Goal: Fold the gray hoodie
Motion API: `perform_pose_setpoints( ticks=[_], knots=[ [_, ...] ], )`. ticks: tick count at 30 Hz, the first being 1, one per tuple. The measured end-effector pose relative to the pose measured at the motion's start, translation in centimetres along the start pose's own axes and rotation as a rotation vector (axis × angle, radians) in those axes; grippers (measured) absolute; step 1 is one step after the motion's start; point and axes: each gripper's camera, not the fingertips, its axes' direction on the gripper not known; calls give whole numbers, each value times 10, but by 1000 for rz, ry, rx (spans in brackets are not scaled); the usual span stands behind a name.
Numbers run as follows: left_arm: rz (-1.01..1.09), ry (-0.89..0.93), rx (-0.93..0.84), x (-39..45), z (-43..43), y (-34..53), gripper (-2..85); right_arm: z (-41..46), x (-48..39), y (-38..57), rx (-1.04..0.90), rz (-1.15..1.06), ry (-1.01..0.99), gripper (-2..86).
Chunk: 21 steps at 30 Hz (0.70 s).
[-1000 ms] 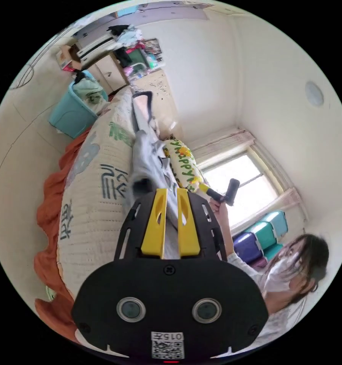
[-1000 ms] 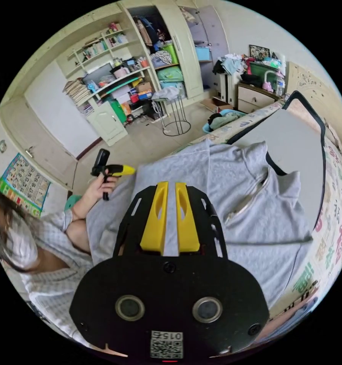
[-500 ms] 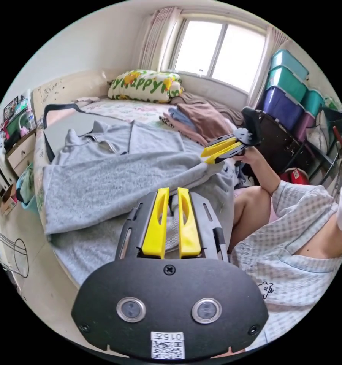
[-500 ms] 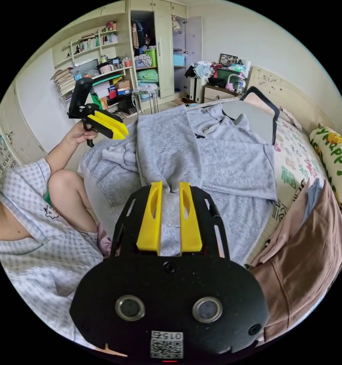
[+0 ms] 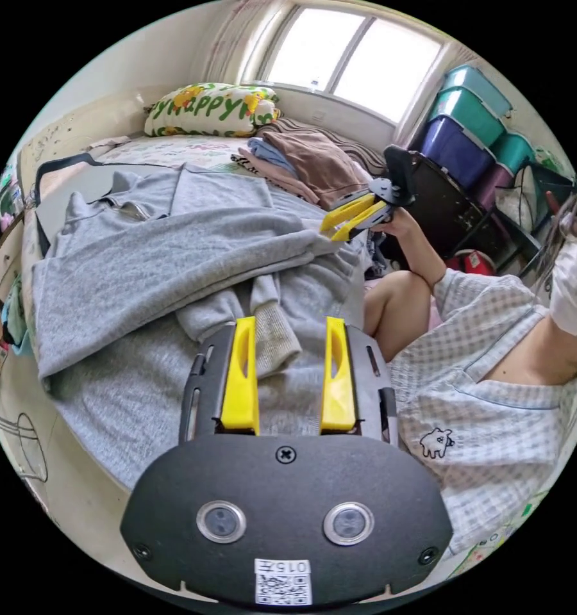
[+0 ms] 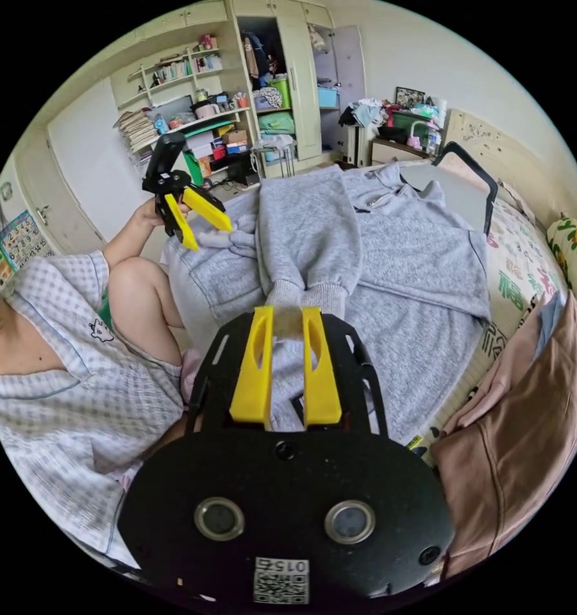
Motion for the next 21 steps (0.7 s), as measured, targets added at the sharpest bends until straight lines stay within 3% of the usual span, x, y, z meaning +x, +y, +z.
perform_pose_setpoints(
  ticks=[8, 14, 21],
  knots=[
    [111, -257, -58, 39, 27, -6, 56, 34, -30, -10, -161, -140, 212, 86],
    [165, -308, -31, 54, 22, 2, 46, 1, -26, -2, -57, -100, 258, 47],
    [205, -296, -83, 53, 38, 10, 45, 29, -35, 0, -213, -208, 278, 47]
  ],
)
